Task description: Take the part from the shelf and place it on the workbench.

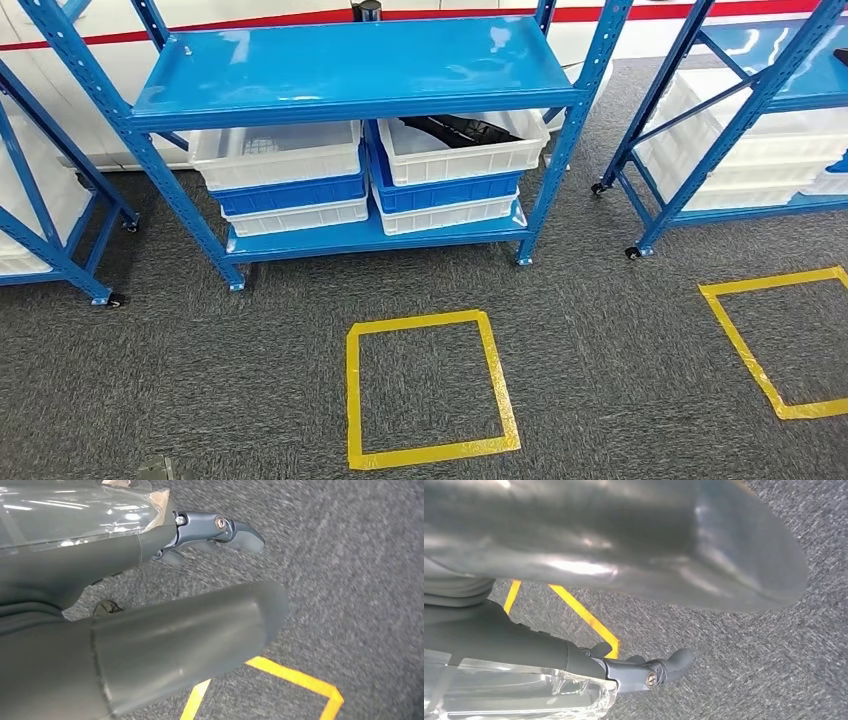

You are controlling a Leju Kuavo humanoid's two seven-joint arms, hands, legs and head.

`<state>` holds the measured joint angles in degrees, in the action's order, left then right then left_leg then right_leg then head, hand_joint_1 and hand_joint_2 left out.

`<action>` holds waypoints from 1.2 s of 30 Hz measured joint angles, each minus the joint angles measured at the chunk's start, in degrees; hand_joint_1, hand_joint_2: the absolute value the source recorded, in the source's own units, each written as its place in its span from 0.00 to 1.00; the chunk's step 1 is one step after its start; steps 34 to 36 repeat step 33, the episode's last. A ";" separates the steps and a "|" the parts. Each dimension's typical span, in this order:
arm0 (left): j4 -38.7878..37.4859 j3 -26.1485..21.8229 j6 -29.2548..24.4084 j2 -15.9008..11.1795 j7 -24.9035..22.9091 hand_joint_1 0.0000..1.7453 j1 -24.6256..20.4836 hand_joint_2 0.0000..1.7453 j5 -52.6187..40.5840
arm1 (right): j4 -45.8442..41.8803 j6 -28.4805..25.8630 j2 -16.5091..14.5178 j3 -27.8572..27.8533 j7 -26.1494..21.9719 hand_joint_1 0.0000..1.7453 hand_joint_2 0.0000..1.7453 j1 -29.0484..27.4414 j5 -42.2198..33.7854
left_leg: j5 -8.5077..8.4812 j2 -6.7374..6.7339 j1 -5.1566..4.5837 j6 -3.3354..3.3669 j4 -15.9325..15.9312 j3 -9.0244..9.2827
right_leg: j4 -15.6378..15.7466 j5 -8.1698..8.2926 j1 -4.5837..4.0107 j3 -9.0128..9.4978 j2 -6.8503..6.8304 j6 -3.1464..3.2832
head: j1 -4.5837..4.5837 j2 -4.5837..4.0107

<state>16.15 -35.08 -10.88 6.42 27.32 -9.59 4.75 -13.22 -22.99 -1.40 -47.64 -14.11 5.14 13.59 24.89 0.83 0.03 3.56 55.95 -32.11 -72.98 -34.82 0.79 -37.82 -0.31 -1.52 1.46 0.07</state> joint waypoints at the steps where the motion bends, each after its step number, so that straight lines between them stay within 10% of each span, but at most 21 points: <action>1: 0.00 0.00 -0.02 0.02 0.00 0.00 0.07 0.00 0.03 | 0.00 0.01 0.03 -0.14 -0.11 0.00 0.00 -0.06 -0.10 | 0.03 0.36 0.00 -0.04 0.03 0.03 | -0.53 0.28 0.01 -0.51 0.05 -0.39 | -0.02 0.00; 4: 0.00 0.00 -0.08 0.10 0.01 0.00 0.12 0.00 0.10 | 0.00 0.05 0.08 -0.48 -0.27 0.00 0.00 -0.12 -0.12 | 0.36 1.22 0.05 -0.52 0.31 0.28 | 9.72 5.25 0.22 3.83 0.18 -1.77 | -0.13 0.00; 6: 0.00 -0.01 -0.24 0.11 0.01 0.00 0.10 0.00 0.14 | 0.00 0.15 0.14 -0.66 -0.33 0.00 0.00 0.00 -0.05 | 0.83 1.46 -0.21 -1.02 0.78 0.25 | 15.40 7.52 0.33 6.37 0.35 -1.47 | -0.20 0.00; 11: -0.01 -0.04 -0.54 0.04 -0.01 0.00 0.14 0.00 0.48 | 0.00 0.52 0.11 -0.75 -0.34 0.00 0.00 0.12 0.22 | 1.05 1.35 -0.39 0.46 0.95 0.21 | 16.12 8.03 -0.01 6.82 0.46 -0.55 | -0.03 0.00; 19: -0.02 -0.93 0.13 0.08 -0.01 0.00 0.19 0.00 1.73 | 0.00 0.83 0.14 -0.75 -0.70 0.00 0.00 0.31 0.65 | 0.94 1.32 -0.14 -0.42 0.46 0.47 | 16.08 7.84 -0.36 6.85 0.47 -0.07 | 0.04 0.01; 23: -0.02 -1.38 0.17 0.19 0.01 0.00 0.19 1.00 2.11 | 0.00 1.01 0.20 -0.75 -1.25 0.00 0.00 0.45 0.66 | 0.97 1.31 0.03 -1.77 0.43 0.50 | 16.05 7.77 -0.48 6.85 0.47 0.30 | 0.01 0.01; 29: -0.02 -1.73 0.17 0.34 -0.09 0.00 0.18 1.00 2.64 | 0.00 1.04 0.36 -0.75 -1.41 0.00 0.00 0.79 0.66 | 0.98 1.31 -0.19 -1.79 0.45 0.46 | 16.05 7.77 -0.25 6.86 0.47 0.29 | 0.00 0.00; 33: -0.02 -1.95 0.08 0.41 -0.18 0.00 0.19 1.00 3.06 | 0.00 1.09 0.36 -0.76 -1.78 0.00 1.00 0.86 0.63 | 0.98 1.32 -0.43 -1.78 0.45 0.45 | 16.06 7.77 -0.07 6.86 0.46 0.29 | 0.00 0.00; 36: -0.02 -1.95 0.08 0.41 -0.18 0.00 0.19 1.00 3.06 | 0.00 1.09 0.36 -0.76 -1.78 0.00 1.00 0.86 0.63 | 0.98 1.32 -0.43 -1.78 0.45 0.45 | 16.06 7.77 -0.07 6.86 0.46 0.29 | 0.00 0.00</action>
